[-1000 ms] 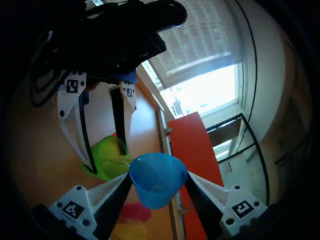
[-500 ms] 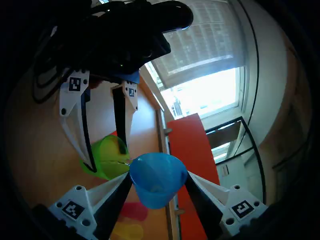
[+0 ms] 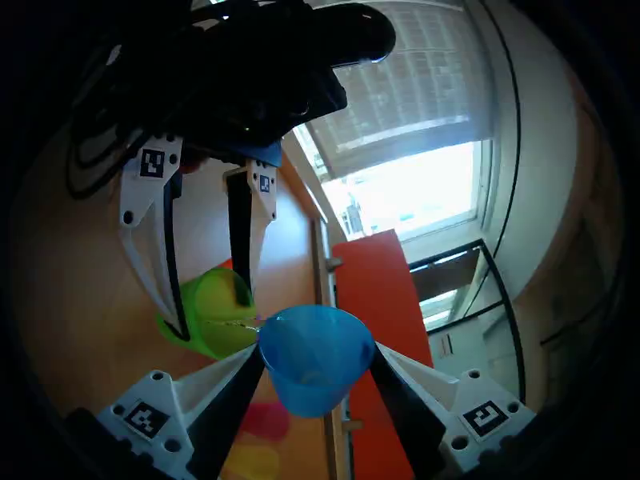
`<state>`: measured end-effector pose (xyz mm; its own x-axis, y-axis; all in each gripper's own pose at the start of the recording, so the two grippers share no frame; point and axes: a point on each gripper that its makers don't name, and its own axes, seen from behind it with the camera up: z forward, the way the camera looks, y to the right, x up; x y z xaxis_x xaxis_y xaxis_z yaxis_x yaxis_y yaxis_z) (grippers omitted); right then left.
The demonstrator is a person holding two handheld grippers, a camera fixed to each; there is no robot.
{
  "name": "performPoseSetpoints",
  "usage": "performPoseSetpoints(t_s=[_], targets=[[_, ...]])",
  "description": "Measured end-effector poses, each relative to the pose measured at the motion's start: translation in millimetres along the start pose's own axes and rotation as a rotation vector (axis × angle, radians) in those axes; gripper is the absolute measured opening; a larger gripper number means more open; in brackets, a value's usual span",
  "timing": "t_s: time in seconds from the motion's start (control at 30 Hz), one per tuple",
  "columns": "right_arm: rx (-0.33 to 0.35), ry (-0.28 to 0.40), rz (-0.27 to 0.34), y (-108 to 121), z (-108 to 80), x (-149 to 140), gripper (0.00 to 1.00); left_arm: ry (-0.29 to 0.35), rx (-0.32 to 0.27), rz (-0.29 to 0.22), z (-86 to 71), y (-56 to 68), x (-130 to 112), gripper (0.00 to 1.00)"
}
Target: Pour water
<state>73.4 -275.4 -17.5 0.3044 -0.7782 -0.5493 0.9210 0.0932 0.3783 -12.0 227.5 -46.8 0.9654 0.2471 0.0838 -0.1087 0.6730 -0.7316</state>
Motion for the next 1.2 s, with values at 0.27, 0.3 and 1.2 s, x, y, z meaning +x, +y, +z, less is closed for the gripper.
performPoseSetpoints(t_s=[0.27, 0.3, 1.2], targets=[[-0.005, 0.001, -0.016, 1.0, -0.6, 0.8, 0.93, -0.005, -0.002, 0.005, 0.6, 1.2, -1.2, 0.89], [-0.006, 0.0, -0.019, 1.1, -0.7, 0.8, 0.93, -0.006, -0.003, 0.005, 0.7, 1.4, -1.3, 0.89], [-0.011, -0.007, -0.071, 0.8, -3.0, 0.3, 0.93, -0.017, -0.012, 0.014, 2.6, 5.5, -4.7, 0.89]])
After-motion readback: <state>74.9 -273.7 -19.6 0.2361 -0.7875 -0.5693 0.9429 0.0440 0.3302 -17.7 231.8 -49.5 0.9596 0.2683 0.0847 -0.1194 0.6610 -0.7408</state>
